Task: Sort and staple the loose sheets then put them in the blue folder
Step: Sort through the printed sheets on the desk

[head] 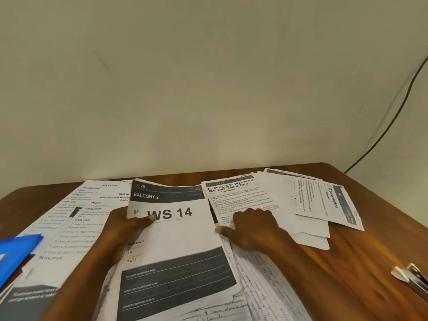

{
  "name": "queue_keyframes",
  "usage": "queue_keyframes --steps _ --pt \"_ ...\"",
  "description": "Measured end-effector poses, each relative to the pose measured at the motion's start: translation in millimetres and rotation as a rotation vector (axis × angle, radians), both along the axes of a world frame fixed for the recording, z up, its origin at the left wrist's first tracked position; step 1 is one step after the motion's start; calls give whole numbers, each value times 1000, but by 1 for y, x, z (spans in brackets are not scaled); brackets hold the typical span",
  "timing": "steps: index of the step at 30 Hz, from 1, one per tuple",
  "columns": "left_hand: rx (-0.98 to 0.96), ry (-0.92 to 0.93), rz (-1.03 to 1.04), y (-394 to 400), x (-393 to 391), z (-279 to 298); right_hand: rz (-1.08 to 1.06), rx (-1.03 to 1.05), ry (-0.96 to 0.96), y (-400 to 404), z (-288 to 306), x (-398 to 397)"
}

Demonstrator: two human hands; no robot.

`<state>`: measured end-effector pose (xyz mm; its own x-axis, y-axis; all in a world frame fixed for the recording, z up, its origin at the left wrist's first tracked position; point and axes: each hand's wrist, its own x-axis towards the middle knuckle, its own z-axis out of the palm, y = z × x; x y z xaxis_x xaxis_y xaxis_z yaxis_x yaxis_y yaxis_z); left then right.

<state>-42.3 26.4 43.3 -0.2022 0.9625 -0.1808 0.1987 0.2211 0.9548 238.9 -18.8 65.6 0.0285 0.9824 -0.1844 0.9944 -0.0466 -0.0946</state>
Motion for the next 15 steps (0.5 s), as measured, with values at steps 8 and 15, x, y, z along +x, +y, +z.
queue_keyframes --steps 8,15 --pt "-10 64 -14 0 -2 -7 -63 134 158 6 18 25" --pt "-5 62 -29 11 -6 -14 -84 20 39 13 -3 61"
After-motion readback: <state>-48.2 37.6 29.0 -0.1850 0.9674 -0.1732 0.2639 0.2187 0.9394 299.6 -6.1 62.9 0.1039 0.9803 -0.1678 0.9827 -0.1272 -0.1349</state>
